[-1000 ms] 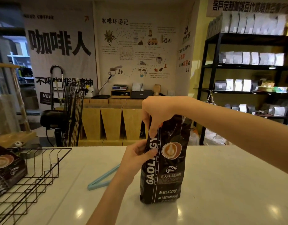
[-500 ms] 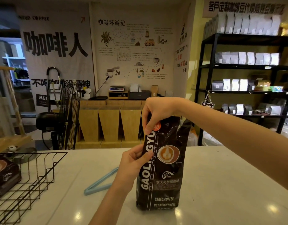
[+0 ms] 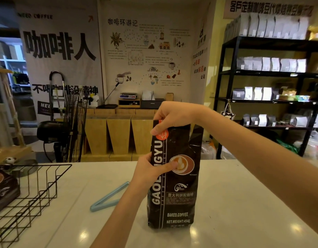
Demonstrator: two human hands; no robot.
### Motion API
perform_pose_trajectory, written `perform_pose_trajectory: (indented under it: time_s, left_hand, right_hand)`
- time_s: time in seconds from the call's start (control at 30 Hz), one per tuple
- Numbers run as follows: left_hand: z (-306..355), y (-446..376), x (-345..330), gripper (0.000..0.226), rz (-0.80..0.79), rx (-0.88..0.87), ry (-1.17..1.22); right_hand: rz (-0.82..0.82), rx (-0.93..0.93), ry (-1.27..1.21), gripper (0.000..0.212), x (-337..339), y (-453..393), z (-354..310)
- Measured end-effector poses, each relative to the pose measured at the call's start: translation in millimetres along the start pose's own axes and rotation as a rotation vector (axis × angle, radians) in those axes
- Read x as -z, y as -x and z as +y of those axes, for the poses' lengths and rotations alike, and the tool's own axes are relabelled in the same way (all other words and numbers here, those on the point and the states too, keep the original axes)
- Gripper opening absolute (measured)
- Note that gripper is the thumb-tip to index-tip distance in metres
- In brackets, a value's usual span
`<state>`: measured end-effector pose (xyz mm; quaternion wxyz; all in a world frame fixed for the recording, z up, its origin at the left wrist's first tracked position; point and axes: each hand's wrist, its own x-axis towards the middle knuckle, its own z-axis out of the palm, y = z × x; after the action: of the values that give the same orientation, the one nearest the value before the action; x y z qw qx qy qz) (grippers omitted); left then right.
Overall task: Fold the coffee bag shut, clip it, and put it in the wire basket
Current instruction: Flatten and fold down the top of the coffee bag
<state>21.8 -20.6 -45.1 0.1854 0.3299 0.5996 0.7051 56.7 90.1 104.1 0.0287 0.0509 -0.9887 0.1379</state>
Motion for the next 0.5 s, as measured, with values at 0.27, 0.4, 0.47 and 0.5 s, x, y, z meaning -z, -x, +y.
perform_pose_trajectory:
  time_s: [0.27,0.4,0.47,0.5]
  left_hand:
    - [3,1,-6,0.023,0.015,-0.022,-0.008]
    - [4,-2,-2,0.028,-0.011,0.024,0.003]
    - [7,-2,1,0.037,-0.024,0.011,0.02]
    - [10,-3,2,0.041,-0.03,-0.008,0.024]
  right_hand:
    - [0.011,-0.018,0.014,0.021,-1,3,3]
    - [0.081,-0.04,0.046,0.032,9,20,8]
    - [0.211,-0.042,-0.152,0.042,9,42,20]
    - [0.292,-0.031,-0.32,0.048,3,54,29]
